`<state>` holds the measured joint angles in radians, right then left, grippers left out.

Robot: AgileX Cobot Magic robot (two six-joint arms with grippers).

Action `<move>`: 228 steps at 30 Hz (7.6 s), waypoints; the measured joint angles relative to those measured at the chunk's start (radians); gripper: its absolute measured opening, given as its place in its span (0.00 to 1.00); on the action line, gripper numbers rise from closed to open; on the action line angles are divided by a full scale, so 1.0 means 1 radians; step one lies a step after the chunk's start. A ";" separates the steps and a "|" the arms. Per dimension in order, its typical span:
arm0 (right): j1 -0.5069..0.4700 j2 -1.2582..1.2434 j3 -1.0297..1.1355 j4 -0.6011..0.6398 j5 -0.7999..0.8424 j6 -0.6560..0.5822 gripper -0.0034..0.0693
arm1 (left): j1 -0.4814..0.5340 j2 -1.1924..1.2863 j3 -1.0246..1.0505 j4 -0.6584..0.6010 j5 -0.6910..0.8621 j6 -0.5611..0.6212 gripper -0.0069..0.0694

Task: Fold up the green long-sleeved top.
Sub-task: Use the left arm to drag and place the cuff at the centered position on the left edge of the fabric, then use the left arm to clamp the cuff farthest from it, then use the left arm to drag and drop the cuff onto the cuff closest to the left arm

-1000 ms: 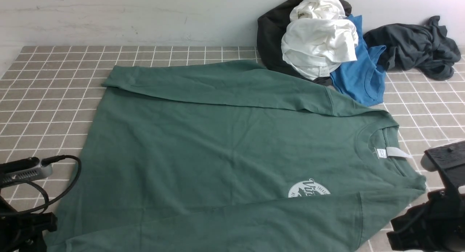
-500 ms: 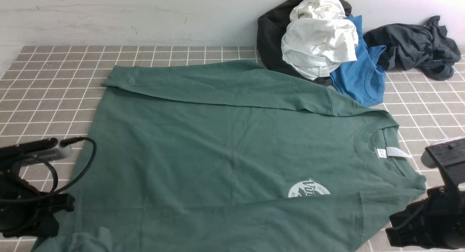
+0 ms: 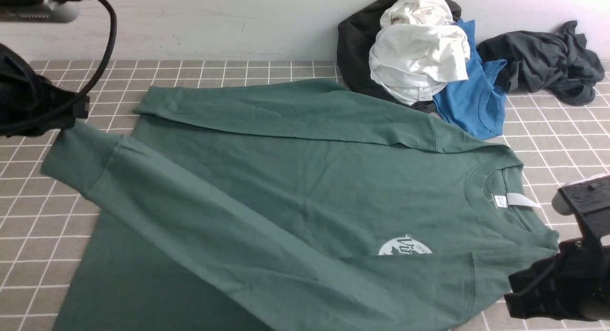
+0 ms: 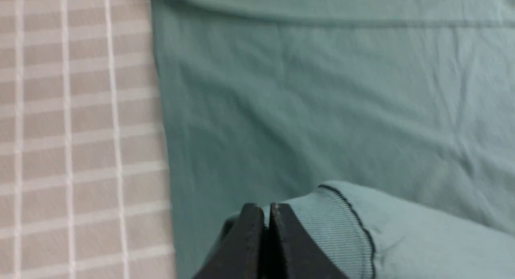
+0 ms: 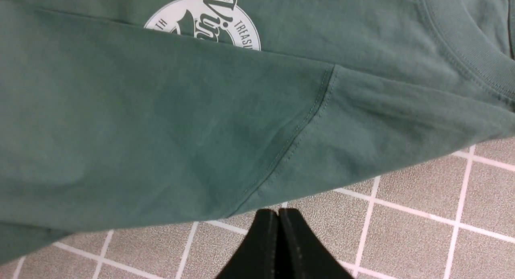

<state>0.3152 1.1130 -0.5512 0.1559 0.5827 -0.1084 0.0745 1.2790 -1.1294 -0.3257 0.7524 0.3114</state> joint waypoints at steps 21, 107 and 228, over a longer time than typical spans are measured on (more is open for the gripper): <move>0.000 0.000 0.000 0.031 -0.042 -0.026 0.03 | 0.048 0.852 -0.661 0.033 0.197 -0.137 0.59; 0.000 0.511 -0.401 -0.219 0.096 0.304 0.04 | -0.070 0.870 -0.645 0.279 0.395 -0.189 0.14; -0.016 0.885 -1.005 -0.286 0.186 0.211 0.49 | -0.082 0.516 -0.140 0.231 -0.006 -0.345 0.09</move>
<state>0.2988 1.9983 -1.5561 -0.1303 0.7688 0.1030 -0.0070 1.7945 -1.2696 -0.0943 0.7467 -0.0335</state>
